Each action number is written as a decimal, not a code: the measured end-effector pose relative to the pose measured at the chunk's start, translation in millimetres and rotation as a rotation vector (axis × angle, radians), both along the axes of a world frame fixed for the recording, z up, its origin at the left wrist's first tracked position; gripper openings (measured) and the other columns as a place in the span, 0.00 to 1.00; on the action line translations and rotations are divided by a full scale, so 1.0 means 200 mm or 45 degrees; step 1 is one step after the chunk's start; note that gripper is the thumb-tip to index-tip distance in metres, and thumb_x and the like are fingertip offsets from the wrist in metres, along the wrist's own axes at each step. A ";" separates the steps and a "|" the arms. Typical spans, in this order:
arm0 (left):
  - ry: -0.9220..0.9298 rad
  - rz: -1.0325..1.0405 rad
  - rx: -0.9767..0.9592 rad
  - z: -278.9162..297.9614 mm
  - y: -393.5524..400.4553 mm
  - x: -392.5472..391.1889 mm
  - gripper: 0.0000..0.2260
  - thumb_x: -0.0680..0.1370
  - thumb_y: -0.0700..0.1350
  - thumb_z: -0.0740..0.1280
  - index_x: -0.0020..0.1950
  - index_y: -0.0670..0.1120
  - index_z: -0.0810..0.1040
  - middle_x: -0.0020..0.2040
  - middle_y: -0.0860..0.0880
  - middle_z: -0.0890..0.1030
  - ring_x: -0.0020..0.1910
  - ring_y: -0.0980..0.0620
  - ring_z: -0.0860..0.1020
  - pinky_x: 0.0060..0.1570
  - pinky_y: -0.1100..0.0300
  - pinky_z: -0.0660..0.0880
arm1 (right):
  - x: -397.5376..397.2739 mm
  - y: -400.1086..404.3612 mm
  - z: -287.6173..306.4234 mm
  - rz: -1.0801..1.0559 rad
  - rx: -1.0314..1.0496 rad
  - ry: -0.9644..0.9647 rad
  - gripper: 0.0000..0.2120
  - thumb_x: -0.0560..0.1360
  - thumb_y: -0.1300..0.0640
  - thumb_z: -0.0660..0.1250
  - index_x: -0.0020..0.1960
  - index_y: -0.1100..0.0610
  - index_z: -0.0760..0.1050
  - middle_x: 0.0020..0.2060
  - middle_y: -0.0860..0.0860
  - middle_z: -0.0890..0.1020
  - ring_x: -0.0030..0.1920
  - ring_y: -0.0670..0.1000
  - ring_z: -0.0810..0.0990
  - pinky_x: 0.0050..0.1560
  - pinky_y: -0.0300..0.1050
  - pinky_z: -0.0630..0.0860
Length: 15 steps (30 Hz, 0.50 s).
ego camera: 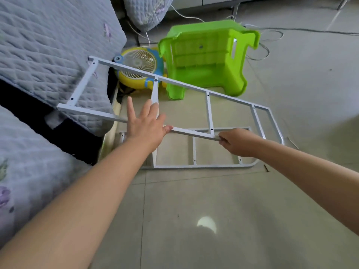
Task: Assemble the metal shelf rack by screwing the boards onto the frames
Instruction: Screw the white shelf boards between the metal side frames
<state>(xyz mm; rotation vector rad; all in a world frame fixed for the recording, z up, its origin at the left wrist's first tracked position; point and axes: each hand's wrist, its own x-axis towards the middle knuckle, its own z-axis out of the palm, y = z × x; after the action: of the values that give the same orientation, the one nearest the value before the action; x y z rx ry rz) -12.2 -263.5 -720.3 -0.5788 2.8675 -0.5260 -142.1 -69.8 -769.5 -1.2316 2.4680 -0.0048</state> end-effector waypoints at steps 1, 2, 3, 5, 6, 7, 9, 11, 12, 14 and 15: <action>0.055 0.088 0.049 -0.01 0.03 0.02 0.24 0.80 0.58 0.47 0.74 0.51 0.56 0.76 0.46 0.50 0.76 0.49 0.43 0.67 0.34 0.38 | 0.01 0.02 0.00 0.016 -0.019 -0.012 0.09 0.80 0.54 0.52 0.42 0.55 0.64 0.31 0.47 0.67 0.39 0.53 0.69 0.33 0.43 0.62; 0.132 0.183 0.114 -0.02 0.05 0.04 0.26 0.80 0.59 0.49 0.76 0.51 0.51 0.77 0.46 0.47 0.76 0.48 0.42 0.67 0.35 0.37 | 0.02 0.03 0.00 0.038 -0.036 -0.030 0.09 0.80 0.54 0.53 0.42 0.56 0.65 0.30 0.46 0.67 0.38 0.53 0.69 0.31 0.43 0.61; 0.231 0.272 0.182 -0.03 0.08 0.05 0.29 0.79 0.60 0.52 0.76 0.51 0.48 0.77 0.46 0.45 0.76 0.48 0.41 0.68 0.36 0.37 | 0.03 0.05 0.00 0.062 -0.025 -0.056 0.09 0.79 0.54 0.54 0.42 0.56 0.65 0.30 0.46 0.67 0.39 0.54 0.69 0.31 0.42 0.61; 0.458 0.437 0.305 -0.04 0.16 0.09 0.36 0.77 0.60 0.59 0.77 0.49 0.45 0.77 0.45 0.44 0.76 0.47 0.41 0.69 0.38 0.39 | 0.05 0.06 0.00 0.147 0.061 -0.132 0.08 0.78 0.55 0.56 0.42 0.57 0.66 0.31 0.48 0.69 0.40 0.54 0.70 0.35 0.44 0.65; 0.566 0.529 0.373 -0.06 0.20 0.10 0.38 0.75 0.59 0.62 0.77 0.47 0.45 0.77 0.45 0.43 0.76 0.47 0.42 0.70 0.39 0.40 | 0.06 0.07 0.00 0.201 0.115 -0.183 0.07 0.77 0.56 0.57 0.42 0.57 0.68 0.34 0.49 0.72 0.42 0.54 0.72 0.40 0.45 0.68; 0.661 0.633 0.445 -0.07 0.24 0.11 0.40 0.75 0.59 0.64 0.77 0.46 0.44 0.77 0.45 0.43 0.76 0.47 0.42 0.71 0.41 0.43 | 0.07 0.07 0.00 0.258 0.181 -0.233 0.05 0.76 0.57 0.58 0.44 0.57 0.70 0.38 0.51 0.76 0.45 0.55 0.74 0.46 0.46 0.70; 0.795 0.809 0.563 -0.10 0.30 0.12 0.42 0.74 0.58 0.65 0.76 0.43 0.43 0.76 0.45 0.43 0.76 0.47 0.44 0.71 0.44 0.47 | 0.09 0.06 0.03 0.368 0.333 -0.302 0.09 0.76 0.60 0.59 0.54 0.59 0.73 0.50 0.54 0.78 0.54 0.55 0.75 0.57 0.48 0.71; 0.905 0.897 0.660 -0.11 0.34 0.13 0.43 0.74 0.55 0.66 0.76 0.41 0.43 0.76 0.43 0.45 0.75 0.46 0.48 0.71 0.49 0.52 | 0.09 0.04 0.06 0.380 0.451 -0.342 0.19 0.75 0.63 0.57 0.66 0.58 0.69 0.61 0.54 0.75 0.61 0.54 0.73 0.63 0.48 0.68; 0.967 0.942 0.751 -0.11 0.34 0.12 0.43 0.74 0.54 0.67 0.76 0.40 0.43 0.76 0.42 0.47 0.74 0.44 0.53 0.70 0.51 0.55 | 0.08 0.04 0.07 0.370 0.482 -0.354 0.22 0.75 0.64 0.56 0.68 0.57 0.67 0.62 0.53 0.75 0.61 0.52 0.73 0.64 0.46 0.68; 1.052 1.054 0.986 -0.11 0.35 0.10 0.41 0.74 0.51 0.68 0.76 0.41 0.44 0.74 0.41 0.56 0.70 0.42 0.64 0.65 0.51 0.65 | 0.02 0.02 0.07 0.312 0.476 -0.394 0.21 0.74 0.66 0.56 0.66 0.58 0.71 0.52 0.52 0.81 0.52 0.49 0.78 0.60 0.44 0.71; 1.055 1.082 1.070 -0.11 0.36 0.10 0.40 0.75 0.50 0.68 0.76 0.42 0.46 0.72 0.41 0.62 0.67 0.42 0.68 0.62 0.51 0.68 | -0.01 0.01 0.05 0.264 0.425 -0.389 0.18 0.74 0.66 0.56 0.61 0.59 0.75 0.44 0.51 0.82 0.45 0.49 0.79 0.56 0.43 0.73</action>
<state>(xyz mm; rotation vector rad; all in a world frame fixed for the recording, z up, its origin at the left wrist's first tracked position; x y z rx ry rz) 7.5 -192.4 -742.3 -1.9358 2.6010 1.2045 -143.8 -68.0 -758.8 -1.2278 1.9771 0.2457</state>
